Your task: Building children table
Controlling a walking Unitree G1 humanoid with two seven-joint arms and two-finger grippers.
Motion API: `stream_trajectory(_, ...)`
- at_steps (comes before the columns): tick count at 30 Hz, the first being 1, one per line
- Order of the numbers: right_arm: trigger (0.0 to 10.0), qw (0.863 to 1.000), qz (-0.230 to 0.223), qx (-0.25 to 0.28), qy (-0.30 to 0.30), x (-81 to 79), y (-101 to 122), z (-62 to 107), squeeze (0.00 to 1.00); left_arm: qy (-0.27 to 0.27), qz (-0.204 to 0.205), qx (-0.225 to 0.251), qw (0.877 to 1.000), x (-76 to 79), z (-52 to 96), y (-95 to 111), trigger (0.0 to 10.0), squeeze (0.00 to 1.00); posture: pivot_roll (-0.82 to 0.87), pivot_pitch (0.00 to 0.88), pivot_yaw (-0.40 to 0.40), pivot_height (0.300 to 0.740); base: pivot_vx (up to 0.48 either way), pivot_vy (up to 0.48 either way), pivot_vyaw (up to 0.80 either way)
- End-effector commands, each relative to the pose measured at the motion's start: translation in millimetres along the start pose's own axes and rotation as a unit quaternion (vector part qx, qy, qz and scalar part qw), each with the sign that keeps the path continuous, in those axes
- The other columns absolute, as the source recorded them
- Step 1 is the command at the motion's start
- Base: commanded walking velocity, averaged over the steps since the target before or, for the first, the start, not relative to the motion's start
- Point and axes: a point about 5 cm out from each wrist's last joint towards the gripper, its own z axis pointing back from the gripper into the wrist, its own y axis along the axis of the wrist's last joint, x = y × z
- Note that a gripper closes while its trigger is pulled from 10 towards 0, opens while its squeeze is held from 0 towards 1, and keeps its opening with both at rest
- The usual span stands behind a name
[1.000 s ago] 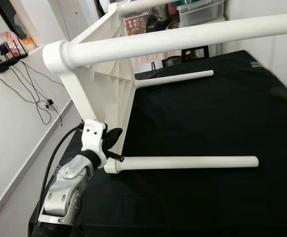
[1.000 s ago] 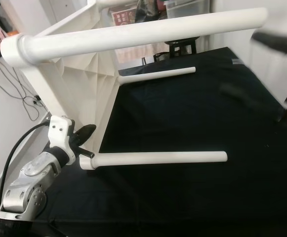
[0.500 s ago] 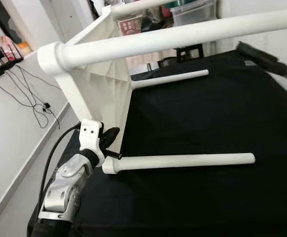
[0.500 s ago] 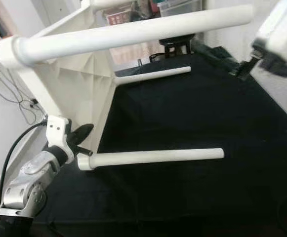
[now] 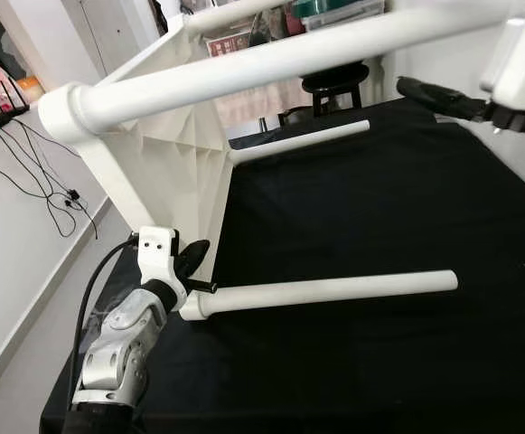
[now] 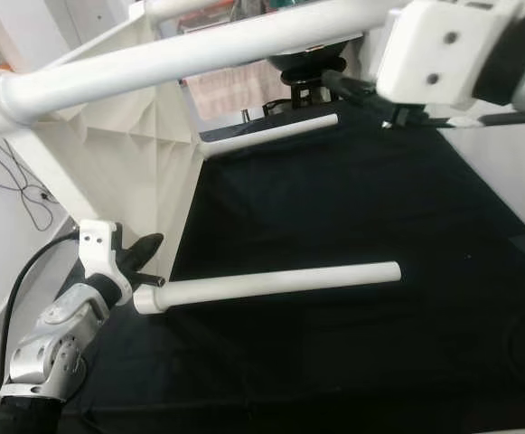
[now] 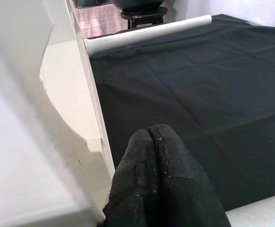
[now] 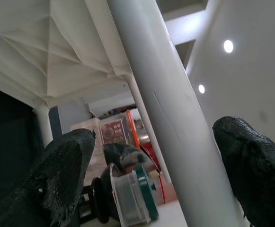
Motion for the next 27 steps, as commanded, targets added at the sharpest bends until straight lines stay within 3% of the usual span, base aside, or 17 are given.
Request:
stream_trajectory(1, 10.0, 1.000, 0.007, 0.003, 0.029, -9.1, 2, -10.9, 0.00, 0.025, -0.003, -0.005, 1.000, -9.7, 2.5, -3, 10.0, 0.00, -0.29, 0.000, 0.170, 0.740, 0.000, 0.000, 0.00)
stream_trajectory(21, 9.9, 0.998, -0.004, -0.056, -0.033, 1.1, -16, -38.0, 0.00, 0.022, -0.012, 0.000, 1.000, -9.2, 1.4, -2, 10.0, 0.00, -0.28, 0.000, 0.166, 0.740, 0.000, 0.000, 0.00)
stream_trajectory(22, 8.4, 0.998, -0.006, -0.063, -0.028, -0.9, -18, -39.8, 0.00, 0.022, -0.013, 0.001, 1.000, -9.3, 1.4, -1, 10.0, 0.00, -0.28, 0.000, 0.165, 0.740, 0.000, 0.000, 0.00)
stream_trajectory(24, 8.4, 0.997, -0.007, -0.067, -0.024, -2.3, -19, -40.8, 0.00, 0.022, -0.013, 0.001, 1.000, -9.3, 1.4, -1, 10.0, 0.00, -0.28, 0.000, 0.165, 0.740, 0.000, 0.000, 0.00)
stream_trajectory(25, 6.6, 0.997, -0.009, -0.070, -0.012, -6.9, -20, -42.7, 0.00, 0.022, -0.014, 0.001, 1.000, -9.5, 1.2, -1, 10.0, 0.00, -0.28, 0.000, 0.165, 0.740, 0.000, 0.000, 0.00)
stream_trajectory(26, 1.9, 0.997, -0.013, -0.070, 0.003, -13.6, -21, -45.0, 0.00, 0.022, -0.015, 0.001, 1.000, -9.7, 0.8, -1, 10.0, 0.00, -0.28, 0.000, 0.165, 0.740, 0.000, 0.000, 0.00)
stream_trajectory(27, 1.9, 0.997, -0.017, -0.070, 0.013, -18.1, -21, -46.4, 0.00, 0.022, -0.016, 0.001, 1.000, -9.8, 0.6, -1, 10.0, 0.00, -0.28, 0.000, 0.165, 0.740, 0.000, 0.000, 0.00)
